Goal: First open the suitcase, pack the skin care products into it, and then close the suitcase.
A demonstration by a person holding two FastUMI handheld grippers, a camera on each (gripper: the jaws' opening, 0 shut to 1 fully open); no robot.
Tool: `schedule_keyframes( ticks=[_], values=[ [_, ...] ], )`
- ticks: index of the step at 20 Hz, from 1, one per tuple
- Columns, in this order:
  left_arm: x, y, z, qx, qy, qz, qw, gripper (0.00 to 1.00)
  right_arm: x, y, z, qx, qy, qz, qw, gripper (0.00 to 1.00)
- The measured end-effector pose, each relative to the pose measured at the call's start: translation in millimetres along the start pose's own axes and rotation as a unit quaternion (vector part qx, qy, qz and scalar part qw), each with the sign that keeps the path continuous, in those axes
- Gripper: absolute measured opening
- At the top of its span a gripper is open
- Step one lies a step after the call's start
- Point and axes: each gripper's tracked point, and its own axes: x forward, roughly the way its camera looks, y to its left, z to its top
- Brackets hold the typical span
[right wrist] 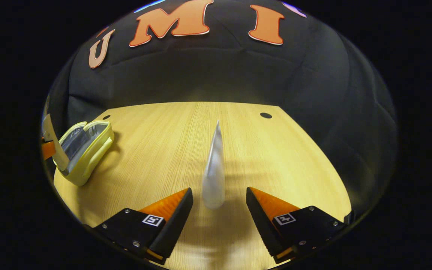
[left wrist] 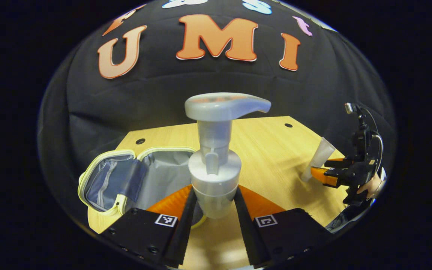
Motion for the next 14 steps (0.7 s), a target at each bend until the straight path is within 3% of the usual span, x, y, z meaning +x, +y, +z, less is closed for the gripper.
schedule_keyframes(
  ticks=[5,8,14],
  values=[
    [-5,17,-4,-0.010,0.013,0.014,1.000,0.61,16,7,-20,-0.002,0.026,0.011,1.000,0.76],
    [-5,26,-5,-0.032,0.021,0.005,0.999,0.60,24,8,-16,-0.009,0.016,0.012,1.000,0.56],
    [-7,61,-1,-0.035,0.052,-0.006,0.998,0.61,7,19,-8,-0.005,0.036,0.017,0.999,0.42]
  ],
)
